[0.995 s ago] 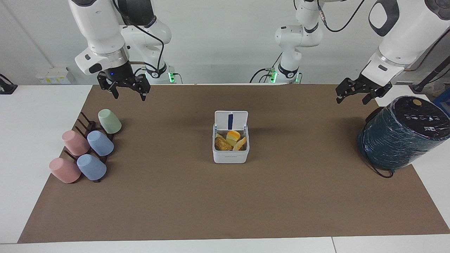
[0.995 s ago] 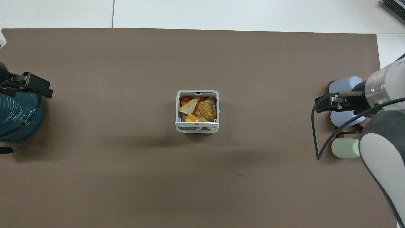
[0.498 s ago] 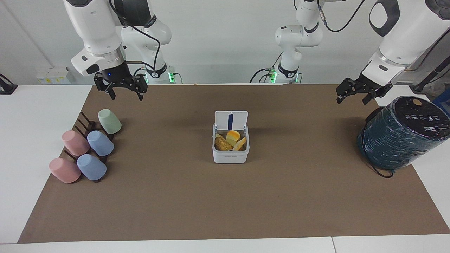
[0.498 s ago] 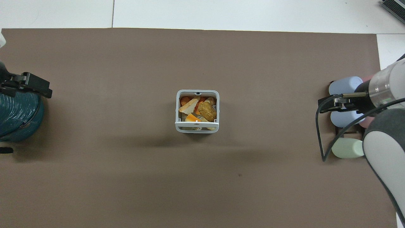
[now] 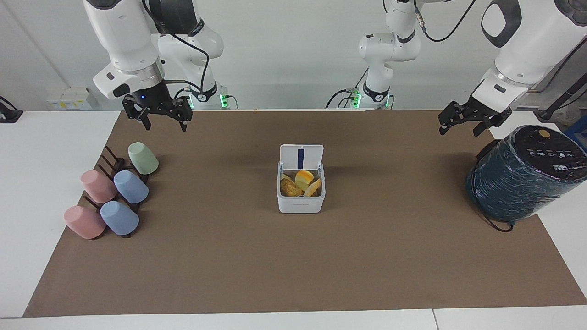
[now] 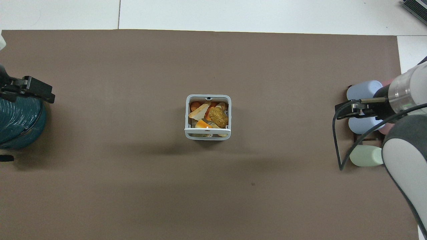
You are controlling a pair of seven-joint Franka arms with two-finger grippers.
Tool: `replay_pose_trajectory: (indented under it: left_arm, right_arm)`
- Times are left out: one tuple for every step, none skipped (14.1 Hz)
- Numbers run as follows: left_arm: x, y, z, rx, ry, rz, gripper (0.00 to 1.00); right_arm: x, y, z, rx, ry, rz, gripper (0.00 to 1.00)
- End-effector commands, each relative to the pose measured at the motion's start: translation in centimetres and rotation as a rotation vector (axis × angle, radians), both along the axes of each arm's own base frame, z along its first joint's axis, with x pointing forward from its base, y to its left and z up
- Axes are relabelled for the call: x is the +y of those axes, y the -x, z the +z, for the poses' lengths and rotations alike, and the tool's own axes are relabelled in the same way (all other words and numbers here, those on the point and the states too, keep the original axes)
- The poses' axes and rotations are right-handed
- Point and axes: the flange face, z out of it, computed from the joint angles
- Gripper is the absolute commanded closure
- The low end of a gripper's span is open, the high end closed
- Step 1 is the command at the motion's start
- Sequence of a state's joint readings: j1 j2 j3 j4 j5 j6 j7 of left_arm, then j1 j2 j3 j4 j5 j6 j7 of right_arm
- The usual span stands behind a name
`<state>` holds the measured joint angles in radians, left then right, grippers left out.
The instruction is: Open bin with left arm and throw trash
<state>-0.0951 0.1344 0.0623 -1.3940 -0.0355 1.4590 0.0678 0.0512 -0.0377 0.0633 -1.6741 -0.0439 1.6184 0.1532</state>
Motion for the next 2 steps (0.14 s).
replay_pose_trajectory:
  left_arm:
    - [0.49,0.57,0.33,-0.014,0.009,0.001,0.0]
    - [0.49,0.57,0.33,-0.014,0.009,0.001,0.0]
  right_arm:
    - [-0.28,0.51,0.02,-0.007,-0.002,0.019,0.0]
    - [-0.28,0.51,0.02,-0.007,-0.002,0.019,0.0]
